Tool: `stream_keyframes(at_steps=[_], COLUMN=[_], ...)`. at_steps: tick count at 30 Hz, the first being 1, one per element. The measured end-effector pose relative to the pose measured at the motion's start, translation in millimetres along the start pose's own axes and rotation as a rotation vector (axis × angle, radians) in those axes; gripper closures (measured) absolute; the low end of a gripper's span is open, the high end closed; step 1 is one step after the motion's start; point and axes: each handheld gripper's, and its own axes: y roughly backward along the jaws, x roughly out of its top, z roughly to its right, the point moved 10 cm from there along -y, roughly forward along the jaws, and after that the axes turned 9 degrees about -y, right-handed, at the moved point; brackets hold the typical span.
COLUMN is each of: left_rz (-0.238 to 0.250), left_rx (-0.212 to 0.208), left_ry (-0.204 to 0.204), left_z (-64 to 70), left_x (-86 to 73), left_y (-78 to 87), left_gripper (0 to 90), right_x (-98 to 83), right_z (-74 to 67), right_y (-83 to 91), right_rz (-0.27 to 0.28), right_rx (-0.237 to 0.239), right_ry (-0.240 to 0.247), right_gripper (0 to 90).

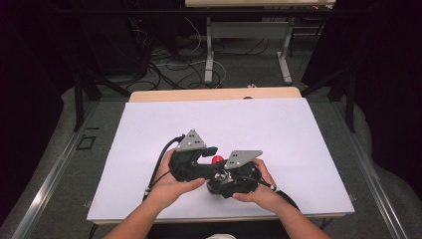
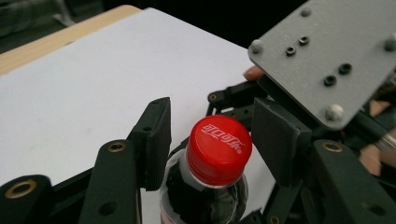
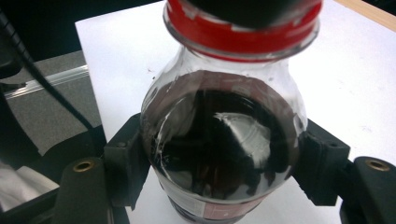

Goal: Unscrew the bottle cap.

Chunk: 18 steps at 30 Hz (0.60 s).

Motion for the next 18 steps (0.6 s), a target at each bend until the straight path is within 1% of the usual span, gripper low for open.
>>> stream_keyframes(at_steps=[1, 2, 3, 4, 6, 7, 10, 11, 12, 14, 15, 16, 17, 18], left_rz=[-0.014, -0.017, -0.029, -0.025, -0.013, -0.009, -0.005, -0.005, -0.001, 0.003, 0.003, 0.007, 0.002, 0.001], left_rx=[-0.048, -0.079, -0.115, -0.124, -0.151, -0.16, -0.166, -0.168, -0.173, -0.189, -0.196, -0.199, -0.203, -0.193], left_ry=[-0.009, -0.008, -0.028, -0.033, -0.035, -0.032, -0.048, -0.052, -0.055, -0.058, -0.06, -0.056, -0.064, -0.07], left_z=[0.2, -0.4, -1.7, -3.0, -2.4, -1.1, 0.3, 0.6, 0.9, 2.2, 2.5, 3.3, 4.2, 4.4], left_x=[-1.6, -2.9, -4.8, -5.1, -4.8, -4.5, -3.1, -2.8, -2.3, -2.2, -2.0, -1.6, -1.5, -1.3], left_y=[2.5, 3.6, 6.1, 7.8, 9.1, 9.1, 9.5, 9.2, 8.5, 7.0, 6.4, 5.5, 5.5, 4.8], left_gripper=[48.4, 48.5, 48.6, 49.3, 50.6, 52.2, 55.3, 55.8, 55.9, 55.8, 56.3, 57.4, 60.0, 60.4], right_x=[-0.2, 1.0, 1.3, 1.4, 1.8, 2.0, 2.5, 2.8, 2.5, 1.8, 2.2, 2.1, 2.2, 1.9], right_z=[-1.5, -1.8, -3.3, -3.6, -4.8, -5.2, -6.0, -5.8, -6.7, -8.5, -9.4, -9.4, -9.7, -10.2], right_y=[0.0, -0.7, -0.8, -0.6, -0.3, -0.2, 0.1, 0.3, 0.7, 1.5, 1.0, 0.6, 0.3, 0.2], right_rz=[-0.003, 0.011, 0.013, 0.012, 0.014, 0.015, 0.015, 0.016, 0.015, 0.008, 0.013, 0.015, 0.016, 0.012], right_rx=[0.01, 0.008, 0.013, 0.014, 0.02, 0.023, 0.037, 0.038, 0.037, 0.046, 0.047, 0.041, 0.043, 0.047], right_ry=[0.003, 0.008, -0.001, 0.007, 0.005, 0.008, 0.011, 0.021, 0.009, 0.014, 0.014, 0.018, 0.022, 0.023], right_gripper=[29.5, 29.5, 29.5, 29.5, 29.5, 29.5, 29.5, 29.5, 29.5, 29.5, 29.5, 29.5, 29.6, 29.6])
